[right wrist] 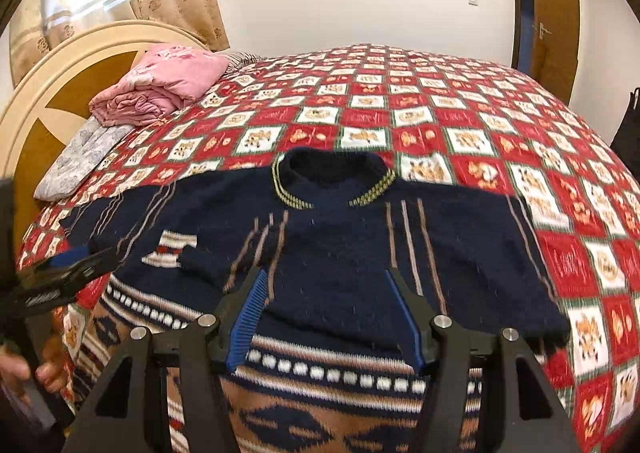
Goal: Fold small clothes
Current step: 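Carry the held sleeve across the sweater body toward the other sleeve, then lower the sleeve onto the sweater body and open the right gripper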
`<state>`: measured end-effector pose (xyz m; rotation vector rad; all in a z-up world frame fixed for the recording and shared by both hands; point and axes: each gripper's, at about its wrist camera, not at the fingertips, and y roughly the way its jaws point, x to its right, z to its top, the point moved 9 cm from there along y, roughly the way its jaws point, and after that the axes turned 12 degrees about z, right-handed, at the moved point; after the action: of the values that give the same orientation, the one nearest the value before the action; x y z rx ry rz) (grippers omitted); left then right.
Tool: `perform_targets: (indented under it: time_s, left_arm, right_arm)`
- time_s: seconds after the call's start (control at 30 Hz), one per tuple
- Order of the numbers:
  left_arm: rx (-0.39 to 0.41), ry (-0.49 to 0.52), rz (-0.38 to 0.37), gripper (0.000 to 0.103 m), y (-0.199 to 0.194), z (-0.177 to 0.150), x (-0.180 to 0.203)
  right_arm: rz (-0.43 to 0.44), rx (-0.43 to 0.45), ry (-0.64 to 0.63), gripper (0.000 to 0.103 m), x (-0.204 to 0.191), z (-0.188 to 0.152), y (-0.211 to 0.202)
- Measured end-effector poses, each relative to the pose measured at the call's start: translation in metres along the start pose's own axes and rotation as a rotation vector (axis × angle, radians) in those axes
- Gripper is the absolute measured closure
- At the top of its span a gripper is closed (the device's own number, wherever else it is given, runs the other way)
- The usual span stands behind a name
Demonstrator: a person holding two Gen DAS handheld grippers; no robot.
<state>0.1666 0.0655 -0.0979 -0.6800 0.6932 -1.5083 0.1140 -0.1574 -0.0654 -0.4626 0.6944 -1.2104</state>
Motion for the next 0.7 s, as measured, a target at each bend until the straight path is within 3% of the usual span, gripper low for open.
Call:
perform_targets:
  time_s: [0.1, 0.2, 0.33, 0.43, 0.5, 0.57, 0.67, 0.7]
  left_arm:
    - [-0.039, 0.046, -0.034, 0.021, 0.018, 0.001, 0.025]
    - [-0.087, 0.067, -0.057, 0.021, 0.036, -0.005, 0.044]
    - [-0.169, -0.014, -0.139, 0.021, 0.05, -0.014, 0.055]
    - [-0.154, -0.035, -0.149, 0.025, 0.049, -0.008, 0.064]
    - [-0.172, -0.076, -0.197, 0.047, 0.05, -0.007, 0.068]
    - [-0.184, -0.094, -0.201, 0.063, 0.053, -0.005, 0.067]
    - [-0.195, -0.128, -0.273, 0.086, 0.053, -0.004, 0.071]
    - [-0.188, -0.144, -0.299, 0.087, 0.052, -0.003, 0.073]
  right_arm:
    - [-0.006, 0.005, 0.004, 0.042, 0.0, -0.016, -0.01]
    - [-0.023, 0.018, 0.009, 0.042, 0.006, -0.026, -0.02]
    - [-0.043, 0.022, 0.018, 0.042, 0.017, -0.035, -0.029]
    - [-0.05, 0.027, 0.049, 0.042, 0.03, -0.039, -0.034]
    - [-0.07, 0.041, 0.08, 0.042, 0.045, -0.041, -0.041]
    - [-0.09, 0.058, 0.114, 0.042, 0.061, -0.041, -0.05]
    - [-0.141, 0.078, 0.156, 0.042, 0.09, -0.043, -0.066]
    - [-0.165, 0.087, 0.171, 0.042, 0.101, -0.043, -0.072]
